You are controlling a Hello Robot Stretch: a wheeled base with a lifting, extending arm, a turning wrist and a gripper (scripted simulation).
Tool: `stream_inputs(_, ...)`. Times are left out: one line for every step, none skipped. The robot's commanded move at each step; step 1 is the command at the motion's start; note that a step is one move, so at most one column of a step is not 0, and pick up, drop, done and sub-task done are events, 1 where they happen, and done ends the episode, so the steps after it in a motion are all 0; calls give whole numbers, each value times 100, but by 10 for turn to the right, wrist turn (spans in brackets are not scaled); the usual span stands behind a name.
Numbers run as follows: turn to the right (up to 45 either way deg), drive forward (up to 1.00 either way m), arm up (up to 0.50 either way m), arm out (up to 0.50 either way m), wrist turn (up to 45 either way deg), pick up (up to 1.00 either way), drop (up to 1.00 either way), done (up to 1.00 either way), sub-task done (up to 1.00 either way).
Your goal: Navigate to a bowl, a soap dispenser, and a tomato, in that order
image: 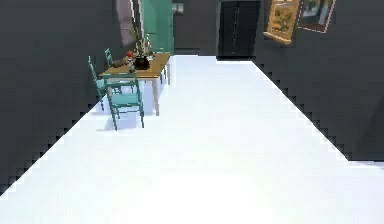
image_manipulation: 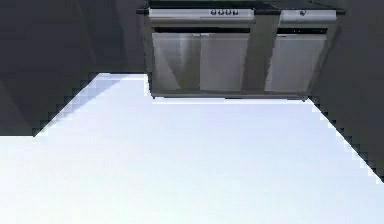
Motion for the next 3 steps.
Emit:
stream_inputs(0,100,0,0,0,0,0,0,0)
stream_inputs(30,0,0,0,0,0,0,0,0)
stream_inputs(0,100,0,0,0,0,0,0,0)
